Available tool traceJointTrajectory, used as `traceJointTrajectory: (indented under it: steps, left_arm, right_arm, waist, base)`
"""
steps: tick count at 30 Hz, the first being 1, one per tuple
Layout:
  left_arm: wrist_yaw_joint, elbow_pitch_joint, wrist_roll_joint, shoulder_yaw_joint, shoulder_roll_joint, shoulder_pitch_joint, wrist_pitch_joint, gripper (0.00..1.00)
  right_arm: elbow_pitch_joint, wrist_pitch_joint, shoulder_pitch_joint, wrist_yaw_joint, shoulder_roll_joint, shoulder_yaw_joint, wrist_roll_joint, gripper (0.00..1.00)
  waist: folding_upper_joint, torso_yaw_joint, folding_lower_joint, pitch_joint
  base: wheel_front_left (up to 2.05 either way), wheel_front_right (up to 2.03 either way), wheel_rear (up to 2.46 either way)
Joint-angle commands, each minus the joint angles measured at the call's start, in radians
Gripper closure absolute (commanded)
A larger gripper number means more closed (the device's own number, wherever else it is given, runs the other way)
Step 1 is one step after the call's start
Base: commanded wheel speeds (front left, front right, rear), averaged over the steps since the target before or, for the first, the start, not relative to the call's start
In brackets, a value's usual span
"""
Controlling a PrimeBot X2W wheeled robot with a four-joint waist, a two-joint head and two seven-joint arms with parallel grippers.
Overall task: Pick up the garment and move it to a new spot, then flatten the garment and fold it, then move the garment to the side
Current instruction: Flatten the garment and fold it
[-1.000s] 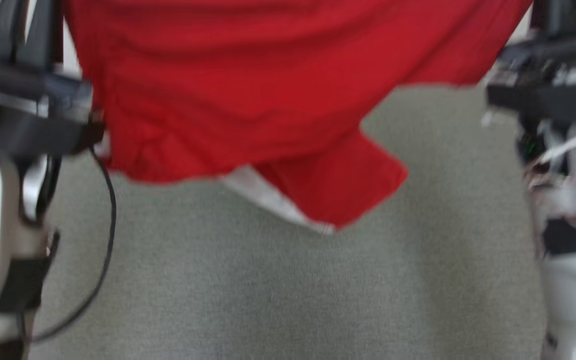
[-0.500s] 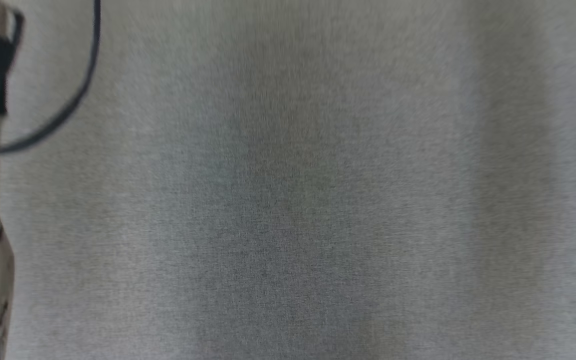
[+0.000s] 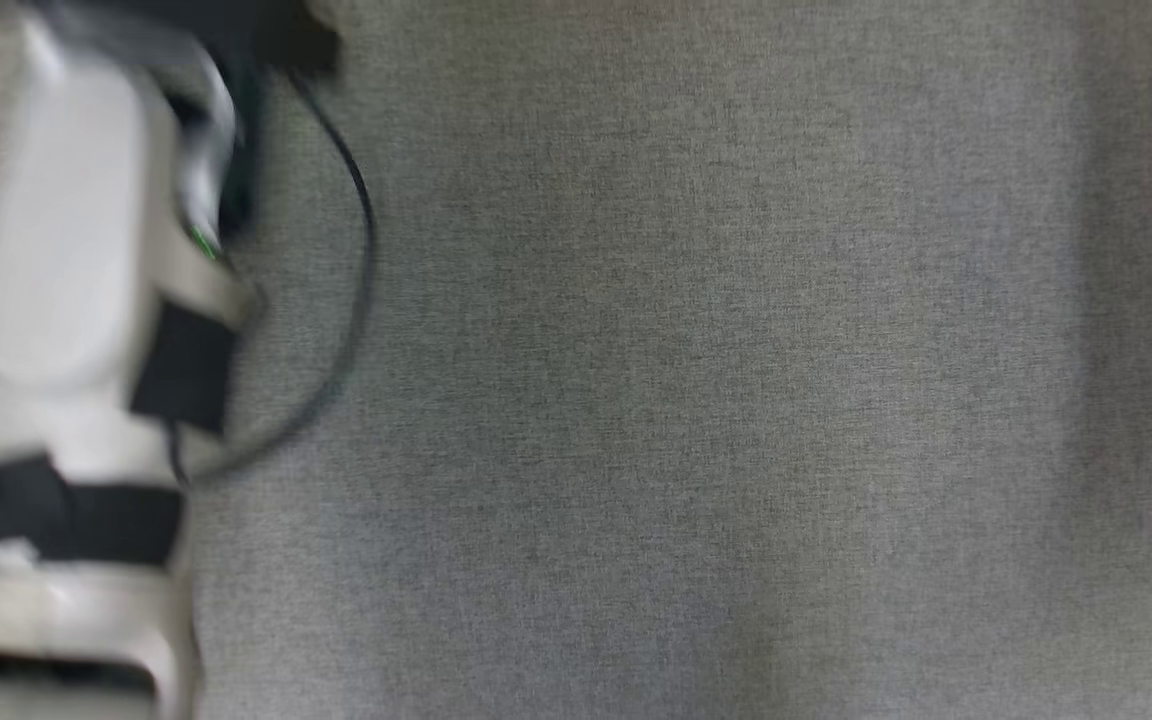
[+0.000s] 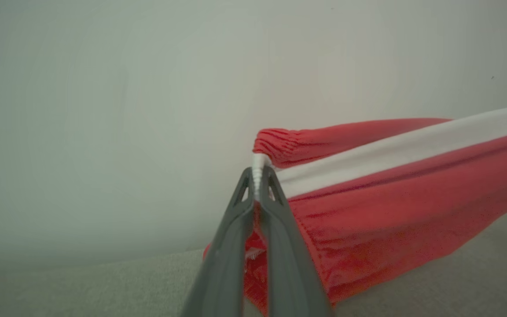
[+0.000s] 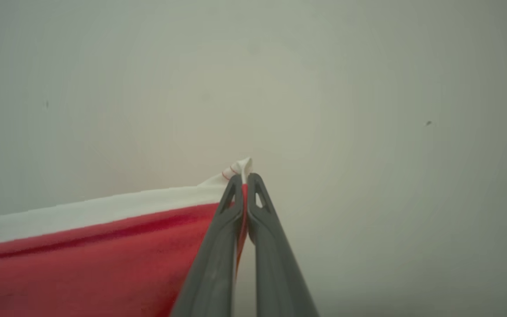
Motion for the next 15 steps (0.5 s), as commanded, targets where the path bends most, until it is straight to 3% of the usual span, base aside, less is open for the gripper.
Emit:
traceJointTrajectory:
  steps: [1, 7, 15]
  left_arm:
    - [0.005, 0.001, -0.03, 0.005, 0.002, 0.045, -0.003, 1.0]
    - [0.004, -0.005, -0.137, -0.034, -0.026, 0.251, -0.003, 1.0]
    - [0.004, -0.018, -0.181, -0.069, -0.018, 0.452, -0.003, 1.0]
  right_arm:
    - [-0.028, -0.001, 0.048, -0.005, -0.006, -0.021, 0.024, 1.0]
    - [-0.147, -0.001, 0.343, -0.005, 0.009, -0.059, 0.06, 1.0]
    - [-0.144, -0.001, 0.594, -0.004, 0.096, -0.075, 0.069, 1.0]
  waist:
    - [-0.0004, -0.002, -0.0002, -0.026]
    - [-0.0004, -0.012, -0.0002, -0.118]
    - [-0.0004, -0.035, -0.0002, -0.281]
  base:
    - [0.0, 0.0, 0.0]
    - [0.0, 0.0, 0.0]
    - [0.0, 0.0, 0.0]
